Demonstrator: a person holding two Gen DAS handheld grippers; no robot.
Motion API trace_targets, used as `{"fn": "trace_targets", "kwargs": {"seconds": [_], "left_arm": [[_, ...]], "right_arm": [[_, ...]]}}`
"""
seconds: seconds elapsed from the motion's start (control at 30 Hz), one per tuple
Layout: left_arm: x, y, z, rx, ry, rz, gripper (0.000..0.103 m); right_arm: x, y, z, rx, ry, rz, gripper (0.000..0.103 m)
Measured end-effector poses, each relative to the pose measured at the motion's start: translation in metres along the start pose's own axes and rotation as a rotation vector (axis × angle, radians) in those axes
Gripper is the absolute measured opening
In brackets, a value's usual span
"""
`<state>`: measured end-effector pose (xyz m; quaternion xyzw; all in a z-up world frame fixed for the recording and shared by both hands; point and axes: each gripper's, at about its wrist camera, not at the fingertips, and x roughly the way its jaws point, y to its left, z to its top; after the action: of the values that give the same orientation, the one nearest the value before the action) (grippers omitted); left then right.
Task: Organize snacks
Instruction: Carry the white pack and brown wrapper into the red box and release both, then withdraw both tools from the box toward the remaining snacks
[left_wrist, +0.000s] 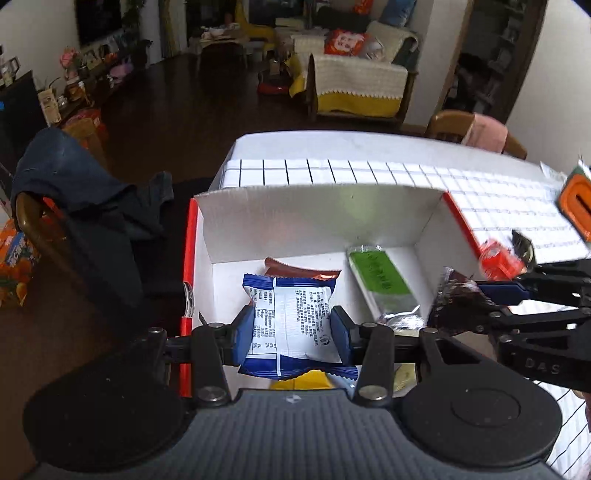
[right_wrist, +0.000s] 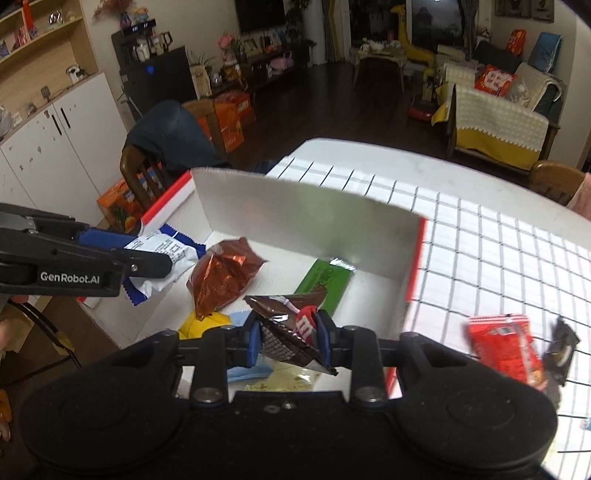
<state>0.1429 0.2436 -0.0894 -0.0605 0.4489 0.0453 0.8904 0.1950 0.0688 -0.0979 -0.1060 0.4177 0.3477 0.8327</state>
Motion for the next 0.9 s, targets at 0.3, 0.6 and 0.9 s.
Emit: {"fn": "trace_targets", "kwargs": {"seconds": [0.3, 0.6, 0.9], "left_arm": [[0.025, -0.005, -0.011, 0.043, 0.069, 0.017, 0.044], [0.040, -0.010, -0.024, 0.048, 0.133, 0.023, 0.044], [0.036, -0.011, -0.027, 0.030, 0.135, 0.013, 0.044]], "right_arm": [[0.033, 0.020, -0.005, -0.044, 0.088, 0.026, 0.029], [0.046, 0.023, -0.013, -0.059, 0.135, 0.007, 0.032], [0.039, 0.022, -0.015, -0.042, 0.125, 0.010, 0.042]]}}
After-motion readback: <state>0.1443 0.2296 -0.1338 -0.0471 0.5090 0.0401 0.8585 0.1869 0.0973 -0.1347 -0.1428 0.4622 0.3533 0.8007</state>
